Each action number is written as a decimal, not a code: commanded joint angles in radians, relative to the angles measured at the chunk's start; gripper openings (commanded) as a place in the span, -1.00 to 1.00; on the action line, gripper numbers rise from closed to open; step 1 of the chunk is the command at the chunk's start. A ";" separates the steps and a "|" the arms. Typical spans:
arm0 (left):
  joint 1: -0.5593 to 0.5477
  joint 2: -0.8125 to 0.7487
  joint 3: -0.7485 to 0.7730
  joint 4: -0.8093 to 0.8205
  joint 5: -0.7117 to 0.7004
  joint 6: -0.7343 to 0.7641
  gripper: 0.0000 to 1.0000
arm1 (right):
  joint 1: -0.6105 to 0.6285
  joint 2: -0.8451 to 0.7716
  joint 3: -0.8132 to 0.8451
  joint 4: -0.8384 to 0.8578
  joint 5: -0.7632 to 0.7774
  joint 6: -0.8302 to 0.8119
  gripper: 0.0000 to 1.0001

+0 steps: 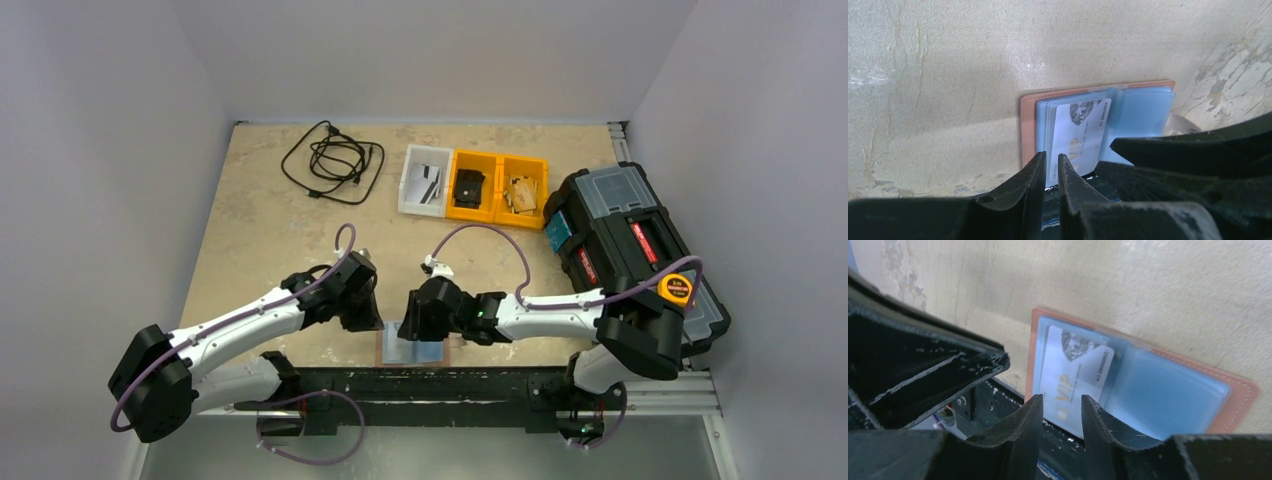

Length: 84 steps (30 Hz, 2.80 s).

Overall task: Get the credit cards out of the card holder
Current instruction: Remove the credit card from the card holder.

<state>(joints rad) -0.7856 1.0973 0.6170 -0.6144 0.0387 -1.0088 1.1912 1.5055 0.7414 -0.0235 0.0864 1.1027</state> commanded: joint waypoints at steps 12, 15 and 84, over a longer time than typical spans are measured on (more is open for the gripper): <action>0.006 0.024 -0.001 0.059 0.030 0.021 -0.86 | -0.091 0.083 -0.111 0.191 -0.127 0.017 -0.27; 0.006 0.034 -0.005 0.061 0.032 0.017 -0.89 | -0.091 0.115 -0.106 0.214 -0.144 0.004 -0.27; -0.053 0.187 -0.111 0.043 -0.066 -0.173 -1.00 | -0.225 0.169 -0.356 0.748 -0.433 0.083 -0.94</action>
<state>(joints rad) -0.8318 1.2476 0.5694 -0.5117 0.0479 -1.1763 0.9737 1.6657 0.3958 0.6952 -0.3359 1.1790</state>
